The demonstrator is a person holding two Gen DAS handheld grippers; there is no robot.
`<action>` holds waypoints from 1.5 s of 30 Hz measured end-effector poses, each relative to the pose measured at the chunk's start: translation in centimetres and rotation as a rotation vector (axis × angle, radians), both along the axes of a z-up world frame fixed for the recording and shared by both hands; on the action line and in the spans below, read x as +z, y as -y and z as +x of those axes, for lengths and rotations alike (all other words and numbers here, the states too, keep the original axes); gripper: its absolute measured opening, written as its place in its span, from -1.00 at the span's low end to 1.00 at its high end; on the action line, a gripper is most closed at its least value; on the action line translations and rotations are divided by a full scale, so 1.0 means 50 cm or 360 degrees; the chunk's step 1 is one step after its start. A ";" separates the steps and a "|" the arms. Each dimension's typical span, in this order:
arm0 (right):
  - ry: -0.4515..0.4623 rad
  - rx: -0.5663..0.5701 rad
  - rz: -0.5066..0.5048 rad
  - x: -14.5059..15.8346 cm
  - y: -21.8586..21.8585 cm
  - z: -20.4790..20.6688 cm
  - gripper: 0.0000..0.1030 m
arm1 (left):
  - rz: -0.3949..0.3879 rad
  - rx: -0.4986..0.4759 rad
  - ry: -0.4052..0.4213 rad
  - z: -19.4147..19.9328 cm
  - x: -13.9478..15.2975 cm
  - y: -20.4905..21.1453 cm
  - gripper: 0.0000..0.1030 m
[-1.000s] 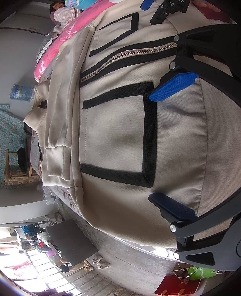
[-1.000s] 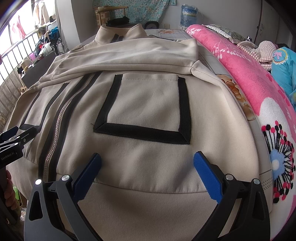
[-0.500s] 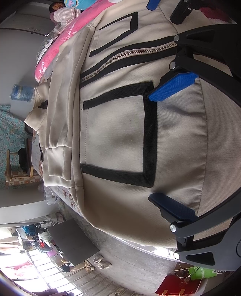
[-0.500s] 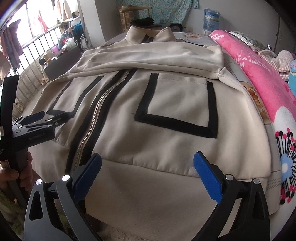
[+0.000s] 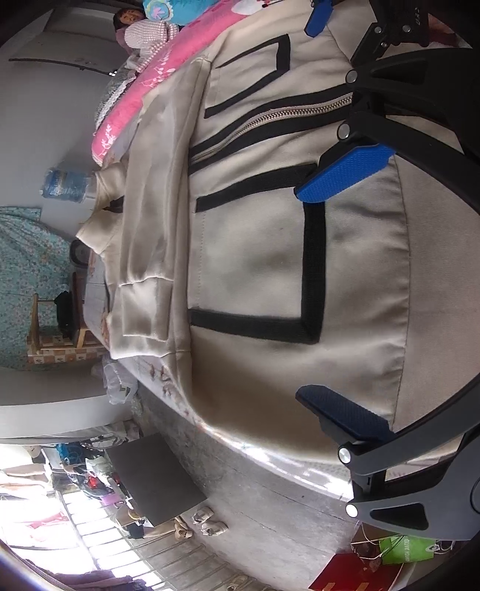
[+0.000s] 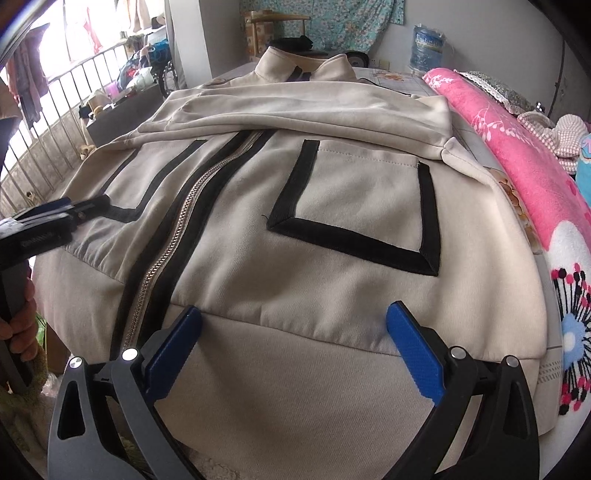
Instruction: Fold large clothes
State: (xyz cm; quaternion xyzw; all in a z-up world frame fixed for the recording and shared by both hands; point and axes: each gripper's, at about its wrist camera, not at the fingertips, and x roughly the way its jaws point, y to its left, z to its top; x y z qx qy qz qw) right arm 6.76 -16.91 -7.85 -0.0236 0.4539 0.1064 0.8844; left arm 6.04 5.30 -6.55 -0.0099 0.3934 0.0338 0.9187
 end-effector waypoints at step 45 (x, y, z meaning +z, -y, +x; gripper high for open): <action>-0.0034 -0.0010 -0.0007 0.003 -0.003 0.007 0.89 | -0.1035 -0.0035 -0.0191 -0.179 -0.127 -0.250 0.11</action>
